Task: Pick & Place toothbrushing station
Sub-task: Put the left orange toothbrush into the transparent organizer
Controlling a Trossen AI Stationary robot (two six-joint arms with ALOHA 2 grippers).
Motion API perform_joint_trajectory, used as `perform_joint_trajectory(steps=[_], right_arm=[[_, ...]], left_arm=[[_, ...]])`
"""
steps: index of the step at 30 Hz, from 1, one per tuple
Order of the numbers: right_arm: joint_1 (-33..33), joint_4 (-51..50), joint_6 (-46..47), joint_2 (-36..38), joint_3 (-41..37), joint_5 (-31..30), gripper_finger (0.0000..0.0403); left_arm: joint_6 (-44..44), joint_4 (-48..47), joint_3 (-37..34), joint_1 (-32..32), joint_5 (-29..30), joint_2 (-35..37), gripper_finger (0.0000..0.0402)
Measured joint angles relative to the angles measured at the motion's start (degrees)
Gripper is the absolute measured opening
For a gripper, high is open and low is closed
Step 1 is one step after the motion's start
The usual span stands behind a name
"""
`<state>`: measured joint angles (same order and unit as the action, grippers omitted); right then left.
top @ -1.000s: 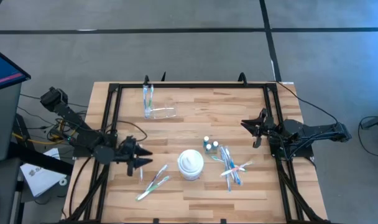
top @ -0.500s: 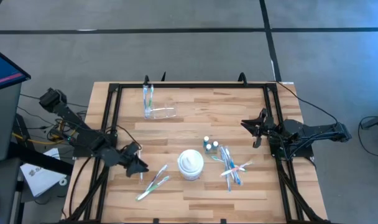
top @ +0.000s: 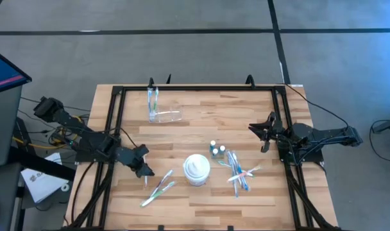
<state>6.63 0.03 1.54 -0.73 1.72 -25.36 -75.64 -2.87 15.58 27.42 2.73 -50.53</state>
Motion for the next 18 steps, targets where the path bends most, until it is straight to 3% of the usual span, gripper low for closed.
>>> perform_joint_trajectory(steps=[12,18], right_arm=[[0.0,0.0,0.0,0.0,0.0,0.0,0.0054],[0.0,0.0,0.0,0.0,0.0,0.0,0.0054]], left_arm=[[5.2,-17.8,14.4,-4.5,-7.4,-9.9,0.0148],[4.9,-24.9,16.1,-4.8,-7.7,-10.4,0.0136]])
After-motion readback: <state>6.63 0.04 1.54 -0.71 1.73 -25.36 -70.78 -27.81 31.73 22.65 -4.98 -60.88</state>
